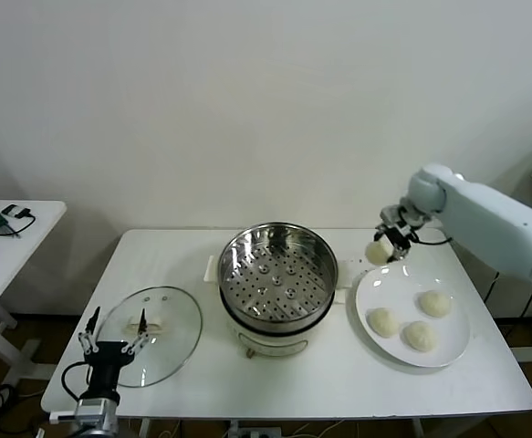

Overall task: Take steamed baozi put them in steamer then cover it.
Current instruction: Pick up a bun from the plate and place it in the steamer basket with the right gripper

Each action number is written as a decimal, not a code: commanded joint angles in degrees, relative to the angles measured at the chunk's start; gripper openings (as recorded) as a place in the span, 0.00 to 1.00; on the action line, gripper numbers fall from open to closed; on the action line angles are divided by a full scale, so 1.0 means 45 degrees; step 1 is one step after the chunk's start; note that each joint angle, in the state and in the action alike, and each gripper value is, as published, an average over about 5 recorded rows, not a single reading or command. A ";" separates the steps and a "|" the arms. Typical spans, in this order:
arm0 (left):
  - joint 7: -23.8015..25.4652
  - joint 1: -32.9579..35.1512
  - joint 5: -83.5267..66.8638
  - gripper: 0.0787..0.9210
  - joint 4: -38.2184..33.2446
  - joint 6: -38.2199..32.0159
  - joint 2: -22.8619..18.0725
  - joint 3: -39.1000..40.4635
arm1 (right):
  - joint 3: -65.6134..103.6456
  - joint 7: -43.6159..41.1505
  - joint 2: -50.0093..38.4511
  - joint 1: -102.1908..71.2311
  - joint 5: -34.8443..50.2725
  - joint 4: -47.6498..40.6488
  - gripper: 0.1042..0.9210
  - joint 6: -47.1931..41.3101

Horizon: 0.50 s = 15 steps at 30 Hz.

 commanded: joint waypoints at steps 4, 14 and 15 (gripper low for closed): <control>0.0278 0.0419 -0.0002 0.88 -0.0025 -0.0029 0.0198 0.0186 | -0.2032 -0.0611 0.2331 0.4242 0.1034 0.1615 0.66 0.2625; 0.0286 0.0528 0.0040 0.88 -0.0081 -0.0066 0.0275 0.0215 | -0.1220 -0.0320 0.4232 0.2009 -0.2493 0.2650 0.66 0.4127; 0.0286 0.0562 0.0055 0.88 -0.0096 -0.0076 0.0307 0.0214 | -0.1060 -0.0233 0.4370 0.1587 -0.2983 0.2612 0.66 0.4300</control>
